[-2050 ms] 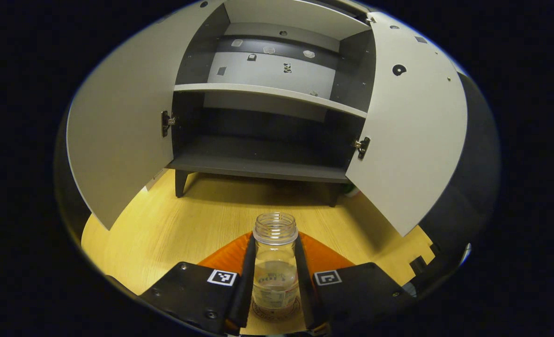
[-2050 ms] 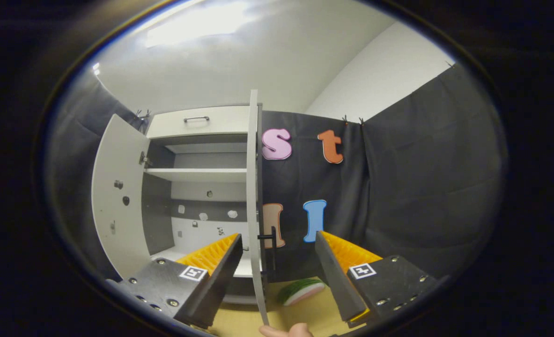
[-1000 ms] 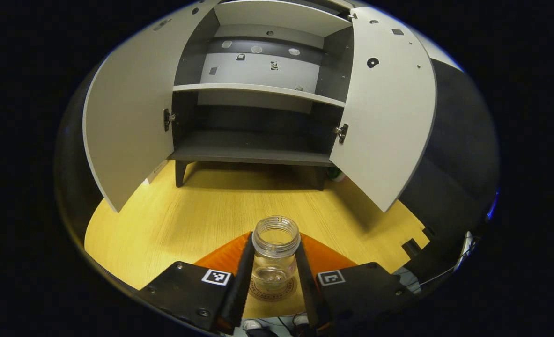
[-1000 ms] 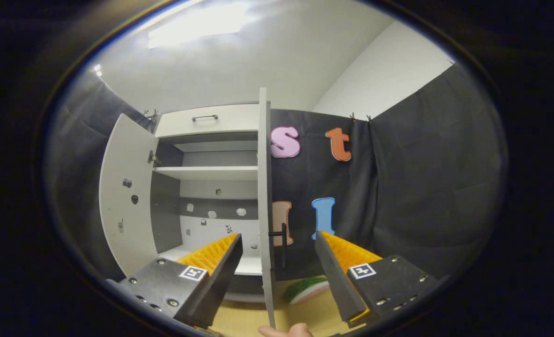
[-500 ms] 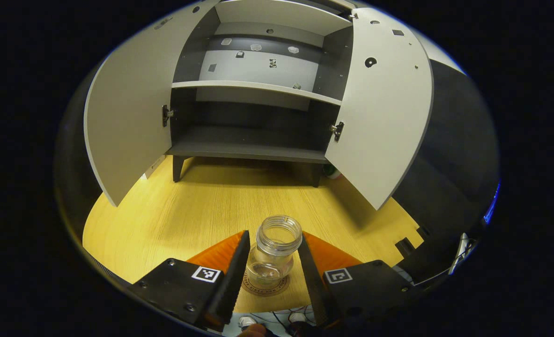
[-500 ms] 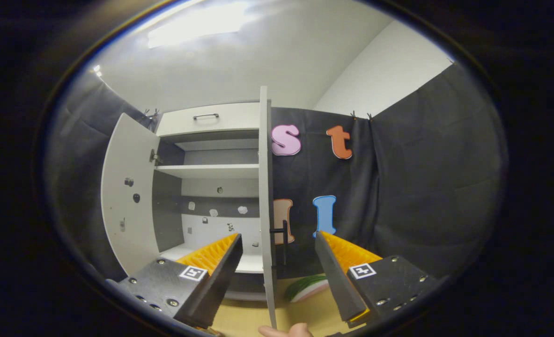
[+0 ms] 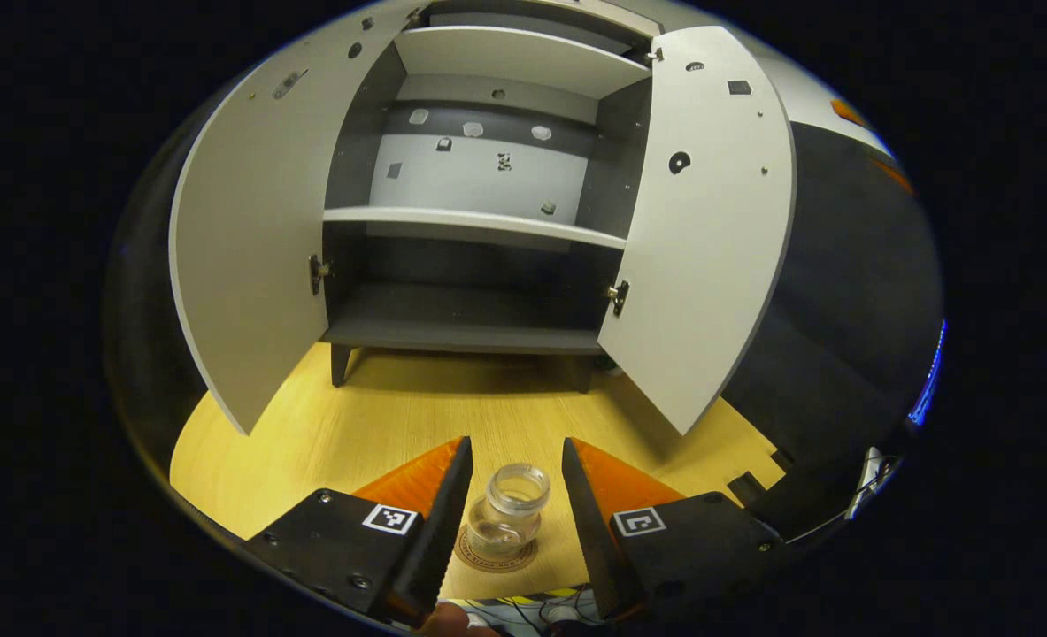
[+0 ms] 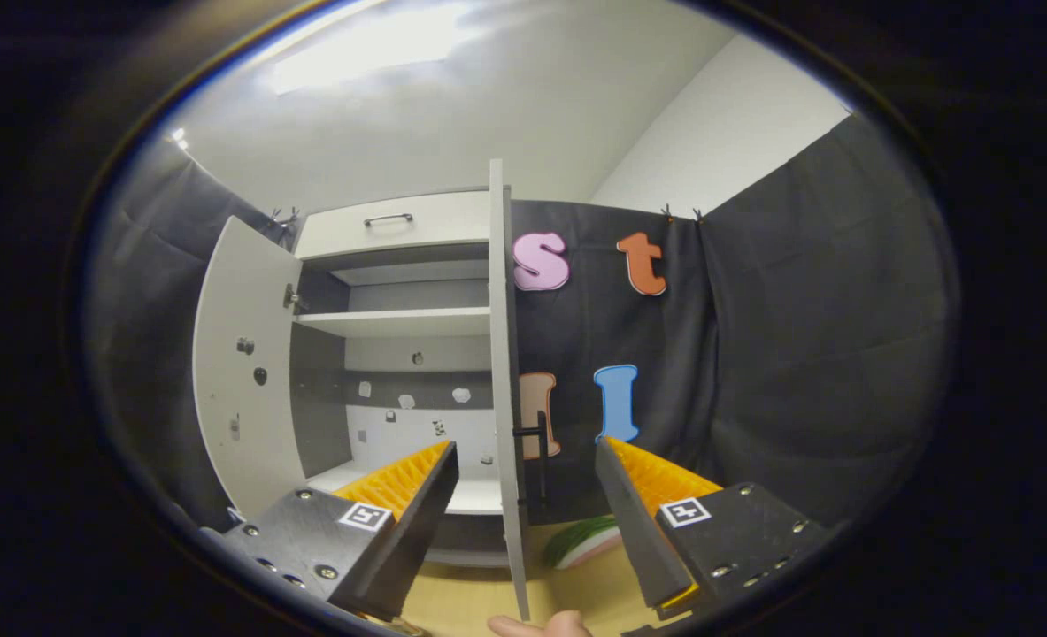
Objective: Grasp the bottle in the cabinet with the left hand and place it on the coaster, then close the right door with the right hand and the left door with the left hand.
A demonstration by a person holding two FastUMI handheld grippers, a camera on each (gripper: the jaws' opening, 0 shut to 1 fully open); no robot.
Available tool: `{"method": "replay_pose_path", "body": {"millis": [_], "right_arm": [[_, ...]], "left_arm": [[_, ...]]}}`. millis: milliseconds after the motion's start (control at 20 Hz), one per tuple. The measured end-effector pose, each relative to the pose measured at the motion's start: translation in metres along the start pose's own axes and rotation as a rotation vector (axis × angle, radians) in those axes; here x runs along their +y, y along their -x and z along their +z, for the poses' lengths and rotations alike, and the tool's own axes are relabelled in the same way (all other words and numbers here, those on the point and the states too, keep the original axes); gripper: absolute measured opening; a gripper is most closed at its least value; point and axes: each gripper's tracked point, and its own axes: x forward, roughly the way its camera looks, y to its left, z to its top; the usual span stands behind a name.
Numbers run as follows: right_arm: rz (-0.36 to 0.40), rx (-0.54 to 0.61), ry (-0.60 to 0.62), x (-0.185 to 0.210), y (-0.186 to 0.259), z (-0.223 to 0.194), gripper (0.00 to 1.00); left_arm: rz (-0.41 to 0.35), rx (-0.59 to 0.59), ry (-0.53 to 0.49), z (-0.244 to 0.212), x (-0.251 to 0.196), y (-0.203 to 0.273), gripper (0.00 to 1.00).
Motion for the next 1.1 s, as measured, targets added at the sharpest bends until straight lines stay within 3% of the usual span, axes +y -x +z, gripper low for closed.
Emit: {"method": "replay_pose_path", "body": {"millis": [150, 200, 250, 300, 350, 500, 650, 800, 1100], "right_arm": [[0.014, 0.002, -0.005, 0.004, 0.0, -0.002, 0.93], [0.018, 0.001, -0.008, 0.005, -0.001, -0.002, 0.93], [0.023, 0.001, -0.009, 0.006, -0.002, -0.003, 0.93], [0.028, 0.003, -0.01, 0.007, -0.004, -0.003, 0.93], [0.032, 0.005, -0.009, 0.008, -0.005, -0.004, 0.93], [0.045, 0.012, -0.013, 0.012, -0.011, -0.006, 0.93], [0.067, 0.018, -0.017, 0.019, -0.013, -0.009, 0.93], [0.087, 0.024, -0.017, 0.026, -0.014, -0.012, 0.93], [0.115, 0.029, -0.026, 0.034, -0.017, -0.015, 0.93]], "left_arm": [[0.028, -0.086, -0.014, 0.041, 0.002, 0.011, 0.66], [0.041, -0.118, -0.017, 0.055, 0.004, 0.015, 0.73], [0.059, -0.149, -0.019, 0.071, 0.007, 0.02, 0.66], [0.07, -0.185, -0.02, 0.087, 0.008, 0.026, 0.66], [0.081, -0.224, -0.019, 0.105, 0.008, 0.031, 0.74], [0.117, -0.326, -0.021, 0.153, 0.013, 0.052, 0.81], [0.156, -0.408, -0.024, 0.195, 0.019, 0.077, 0.81], [0.176, -0.484, -0.022, 0.232, 0.02, 0.102, 0.9], [0.213, -0.571, -0.027, 0.284, 0.014, 0.145, 0.89]]}}
